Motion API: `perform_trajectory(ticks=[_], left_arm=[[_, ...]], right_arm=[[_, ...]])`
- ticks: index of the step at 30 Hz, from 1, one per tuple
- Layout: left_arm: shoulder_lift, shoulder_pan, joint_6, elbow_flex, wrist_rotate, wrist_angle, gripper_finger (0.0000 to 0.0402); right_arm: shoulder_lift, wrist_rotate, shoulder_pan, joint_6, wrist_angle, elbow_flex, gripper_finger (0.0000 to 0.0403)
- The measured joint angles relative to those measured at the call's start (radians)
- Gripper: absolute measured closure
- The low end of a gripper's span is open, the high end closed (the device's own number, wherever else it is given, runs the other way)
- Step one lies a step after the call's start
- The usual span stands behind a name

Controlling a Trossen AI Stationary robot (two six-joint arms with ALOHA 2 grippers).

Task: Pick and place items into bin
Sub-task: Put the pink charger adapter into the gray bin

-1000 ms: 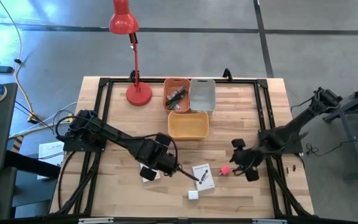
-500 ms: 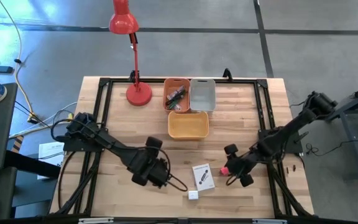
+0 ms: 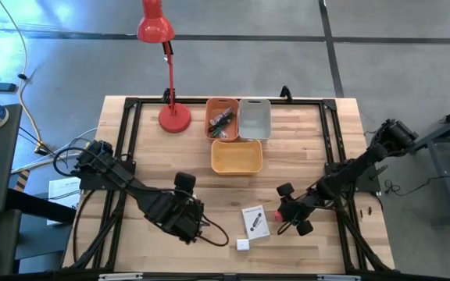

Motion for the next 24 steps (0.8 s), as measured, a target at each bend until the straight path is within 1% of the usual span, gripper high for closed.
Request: perform_trajectory(ticks=[7, 19, 24], left_arm=[[0.000, -0.009, -0.040, 0.000, -0.035, -0.021, 0.0252], [0.000, -0.009, -0.040, 0.000, -0.062, -0.021, 0.0252], [0.000, -0.007, -0.040, 0.000, -0.065, -0.021, 0.0252]], right_arm=[[0.005, 0.014, -0.006, 0.044, -0.003, 0.000, 0.0220], [0.006, 0.014, -0.006, 0.077, -0.011, -0.002, 0.0219], [0.010, 0.011, -0.006, 0.077, -0.030, -0.007, 0.0208]])
